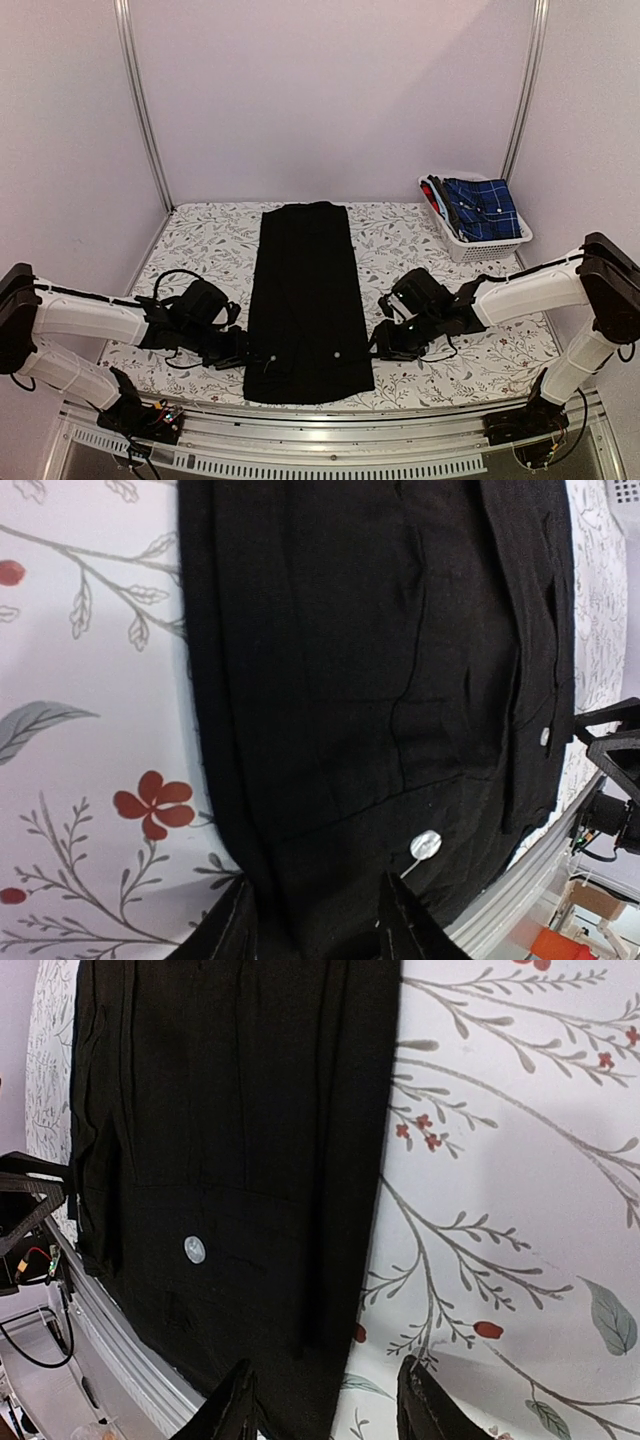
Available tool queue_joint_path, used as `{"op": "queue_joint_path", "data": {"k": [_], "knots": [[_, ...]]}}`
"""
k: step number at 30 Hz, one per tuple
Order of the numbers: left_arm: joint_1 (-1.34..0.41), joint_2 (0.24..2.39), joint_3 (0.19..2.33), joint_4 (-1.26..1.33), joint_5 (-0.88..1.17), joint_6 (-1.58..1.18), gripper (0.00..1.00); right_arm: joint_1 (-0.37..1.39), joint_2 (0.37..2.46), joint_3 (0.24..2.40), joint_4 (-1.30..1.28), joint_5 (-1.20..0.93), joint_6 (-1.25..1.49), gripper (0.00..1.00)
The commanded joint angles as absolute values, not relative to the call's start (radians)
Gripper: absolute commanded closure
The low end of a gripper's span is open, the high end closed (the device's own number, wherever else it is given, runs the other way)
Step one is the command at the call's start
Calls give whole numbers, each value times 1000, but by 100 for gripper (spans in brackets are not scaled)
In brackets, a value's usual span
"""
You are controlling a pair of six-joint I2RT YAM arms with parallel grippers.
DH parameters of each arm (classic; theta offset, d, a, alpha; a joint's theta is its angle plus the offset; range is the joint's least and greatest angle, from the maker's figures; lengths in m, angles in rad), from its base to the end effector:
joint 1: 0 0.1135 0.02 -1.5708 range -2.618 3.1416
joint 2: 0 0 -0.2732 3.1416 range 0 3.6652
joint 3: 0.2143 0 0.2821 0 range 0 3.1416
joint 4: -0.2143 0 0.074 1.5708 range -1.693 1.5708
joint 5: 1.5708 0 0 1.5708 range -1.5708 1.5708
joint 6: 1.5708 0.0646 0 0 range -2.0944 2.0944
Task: Fold and stack the long sleeve shirts
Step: Pick up the rectangle-folded shirt from the center of the board.
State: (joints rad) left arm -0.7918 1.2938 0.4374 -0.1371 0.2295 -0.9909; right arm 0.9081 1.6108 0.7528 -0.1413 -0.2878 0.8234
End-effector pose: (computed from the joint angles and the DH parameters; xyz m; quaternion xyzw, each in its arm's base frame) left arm 0.1623 -0.1853 0.0926 -0.0622 0.9508 -0.2890 0.0923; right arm 0.1886 0.2715 0.1028 -0.0806 0.9470 0.3016 0.0760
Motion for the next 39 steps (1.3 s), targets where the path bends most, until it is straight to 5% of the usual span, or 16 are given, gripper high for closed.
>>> {"op": "queue_joint_path", "data": {"k": [1, 18, 32, 39], "knots": [[-809, 1322, 446, -183, 245, -965, 59, 910, 1641, 749, -106, -304, 848, 55], [-827, 1349, 444, -213, 232, -983, 55, 908, 1683, 762, -82, -308, 867, 62], [-905, 1388, 464, -159, 261, -1042, 83, 875, 1636, 742, -141, -309, 834, 67], [-917, 1359, 460, -223, 218, -1057, 61, 874, 1633, 750, -162, -345, 829, 66]]}}
